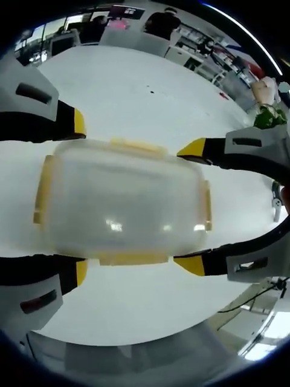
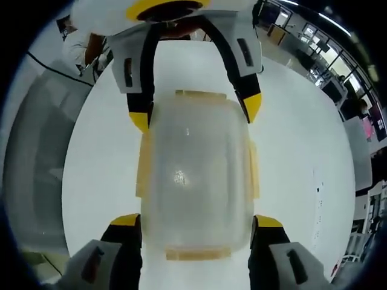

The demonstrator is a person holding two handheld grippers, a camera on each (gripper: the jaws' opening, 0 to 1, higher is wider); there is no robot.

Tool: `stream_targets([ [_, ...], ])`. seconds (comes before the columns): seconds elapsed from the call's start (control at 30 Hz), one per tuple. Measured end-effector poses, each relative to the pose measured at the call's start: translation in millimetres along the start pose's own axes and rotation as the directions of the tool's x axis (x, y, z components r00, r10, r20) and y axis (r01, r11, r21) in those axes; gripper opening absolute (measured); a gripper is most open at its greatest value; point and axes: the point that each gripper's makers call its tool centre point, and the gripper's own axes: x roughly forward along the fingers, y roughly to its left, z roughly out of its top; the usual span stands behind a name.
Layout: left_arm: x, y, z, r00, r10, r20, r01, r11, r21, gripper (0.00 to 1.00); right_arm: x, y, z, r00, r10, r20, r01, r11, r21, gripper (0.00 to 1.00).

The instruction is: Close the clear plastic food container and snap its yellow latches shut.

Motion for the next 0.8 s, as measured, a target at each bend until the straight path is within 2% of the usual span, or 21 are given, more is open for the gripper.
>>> stream_targets([
  [0.8,2.1,24.2,-6.8,1.000,0.004,0.016,-0.003,1.000,-0.021,0.74,4.5,-25.6,8.0,1.000,-0.002,-0.012,0.002,1.000,-0.020,0.72],
])
